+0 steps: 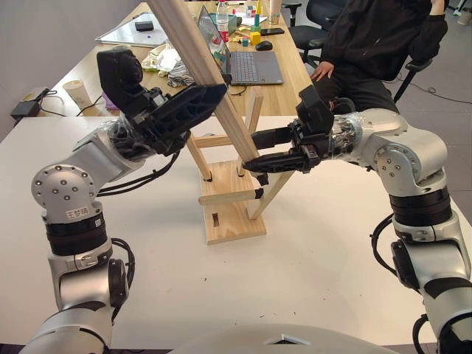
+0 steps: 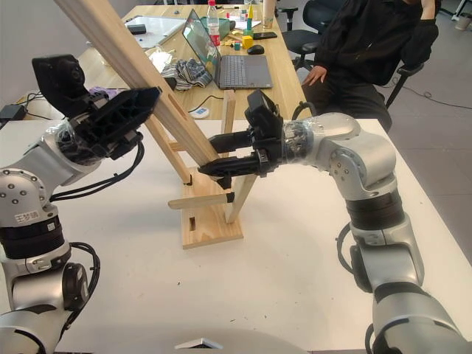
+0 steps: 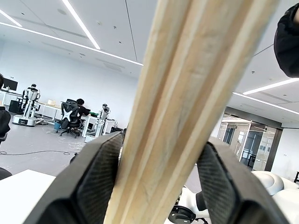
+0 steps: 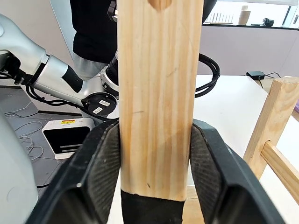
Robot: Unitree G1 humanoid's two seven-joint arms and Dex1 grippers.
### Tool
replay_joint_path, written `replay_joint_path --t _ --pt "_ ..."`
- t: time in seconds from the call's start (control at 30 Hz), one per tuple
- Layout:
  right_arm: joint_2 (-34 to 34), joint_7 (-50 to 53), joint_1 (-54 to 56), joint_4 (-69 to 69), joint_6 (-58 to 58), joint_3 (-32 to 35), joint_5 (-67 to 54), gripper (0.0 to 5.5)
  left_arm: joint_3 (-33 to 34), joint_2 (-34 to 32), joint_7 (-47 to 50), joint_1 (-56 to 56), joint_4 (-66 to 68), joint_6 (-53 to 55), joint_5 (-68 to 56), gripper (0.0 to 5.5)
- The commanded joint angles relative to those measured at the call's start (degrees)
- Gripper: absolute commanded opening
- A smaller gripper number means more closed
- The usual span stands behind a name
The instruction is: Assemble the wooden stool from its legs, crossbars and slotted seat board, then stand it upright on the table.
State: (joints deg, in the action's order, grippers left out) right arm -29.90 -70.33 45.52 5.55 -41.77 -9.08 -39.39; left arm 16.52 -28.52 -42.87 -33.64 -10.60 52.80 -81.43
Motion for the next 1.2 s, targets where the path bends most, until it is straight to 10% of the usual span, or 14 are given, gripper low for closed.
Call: replay_joint_path --t 0.03,0.4,1.2 --pt "-0.1 1.1 0.3 0.3 0.7 1.1 0.6 3.02 2.4 -1.6 -0.9 -1.4 1.8 -1.5 0.8 2.18" --pt "-2.3 2.8 3.0 -4.8 -0.1 9.6 -0.7 3.88 11.6 -15.9 -6.2 3.8 4.1 -1.0 5.0 2.06" --pt "-1.2 6.6 -2.4 -4.6 1.1 12.1 -0.1 3.88 7.7 -1.7 -29.3 27.4 18.4 -34.6 32.4 2.06"
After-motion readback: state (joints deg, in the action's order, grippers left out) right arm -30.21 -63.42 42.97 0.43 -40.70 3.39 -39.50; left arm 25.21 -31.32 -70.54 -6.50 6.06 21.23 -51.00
